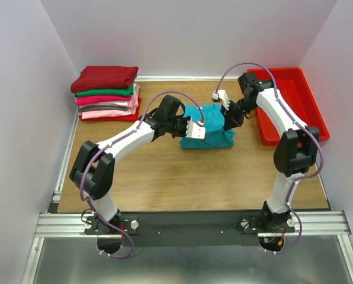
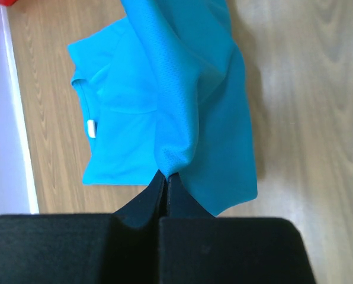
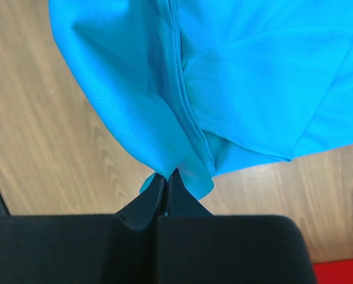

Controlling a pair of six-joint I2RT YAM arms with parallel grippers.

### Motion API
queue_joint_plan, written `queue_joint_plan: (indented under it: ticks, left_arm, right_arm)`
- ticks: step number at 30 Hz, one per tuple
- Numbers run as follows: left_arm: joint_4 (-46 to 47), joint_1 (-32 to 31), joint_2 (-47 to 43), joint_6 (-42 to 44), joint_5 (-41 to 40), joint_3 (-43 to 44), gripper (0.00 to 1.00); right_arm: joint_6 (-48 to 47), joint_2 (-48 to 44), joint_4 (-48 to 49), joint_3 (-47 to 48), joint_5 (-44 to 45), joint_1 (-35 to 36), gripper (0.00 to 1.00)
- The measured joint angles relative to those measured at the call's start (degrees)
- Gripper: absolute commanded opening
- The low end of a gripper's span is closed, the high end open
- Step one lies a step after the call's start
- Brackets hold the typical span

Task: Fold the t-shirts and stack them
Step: Fold the tshirt

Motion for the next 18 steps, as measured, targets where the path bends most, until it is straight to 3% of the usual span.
queue_joint_plan:
  ticks: [10,18]
  left_arm:
    - [6.75,3.93,7.19,1.07,-1.36,7.19,0.0]
    - [8.81,3.91,4.81,1.36,-0.76,2.75,0.0]
  right_arm:
    - [2.45,7.91,0.22,9.29,-0.5,-3.3,0.0]
    - [2.34,7.39,0.26,8.5,-2.16,-3.72,0.0]
